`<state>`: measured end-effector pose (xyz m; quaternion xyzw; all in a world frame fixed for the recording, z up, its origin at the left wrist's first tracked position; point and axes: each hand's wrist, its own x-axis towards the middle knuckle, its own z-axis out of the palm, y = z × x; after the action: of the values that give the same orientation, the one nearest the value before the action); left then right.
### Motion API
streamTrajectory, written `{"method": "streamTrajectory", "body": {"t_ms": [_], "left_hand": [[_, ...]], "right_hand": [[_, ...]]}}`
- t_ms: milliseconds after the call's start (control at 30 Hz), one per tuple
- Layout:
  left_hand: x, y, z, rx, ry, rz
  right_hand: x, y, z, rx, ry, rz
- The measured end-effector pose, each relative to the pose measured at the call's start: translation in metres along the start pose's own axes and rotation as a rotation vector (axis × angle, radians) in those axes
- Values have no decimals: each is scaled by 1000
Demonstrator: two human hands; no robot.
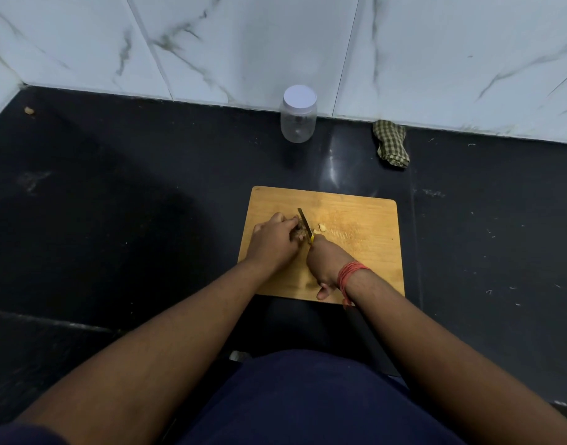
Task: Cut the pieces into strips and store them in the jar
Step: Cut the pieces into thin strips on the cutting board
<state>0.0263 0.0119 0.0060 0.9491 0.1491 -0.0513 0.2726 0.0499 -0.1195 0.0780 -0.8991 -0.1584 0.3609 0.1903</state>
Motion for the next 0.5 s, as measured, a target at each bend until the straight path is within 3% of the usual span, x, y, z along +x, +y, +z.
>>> {"method": "streamTrajectory", "body": {"t_ms": [67, 167, 300, 367, 467, 500], "left_hand": [[0, 0, 0, -10, 2, -6], [0, -1, 1, -19, 3, -15], [0, 2, 1, -47, 27, -40], [-1, 6, 3, -64, 49, -59], [-2, 10, 7, -85, 72, -75], [-2, 11, 7, -89, 74, -79]], "right_hand": [[2, -8, -5, 14, -64, 68], [-8, -21, -14, -289, -158, 41], [3, -11, -10, 38, -61, 96], [-1, -14, -11, -27, -122, 80], [-22, -23, -17, -410, -174, 70], [-26, -23, -20, -430, -194, 67]]}}
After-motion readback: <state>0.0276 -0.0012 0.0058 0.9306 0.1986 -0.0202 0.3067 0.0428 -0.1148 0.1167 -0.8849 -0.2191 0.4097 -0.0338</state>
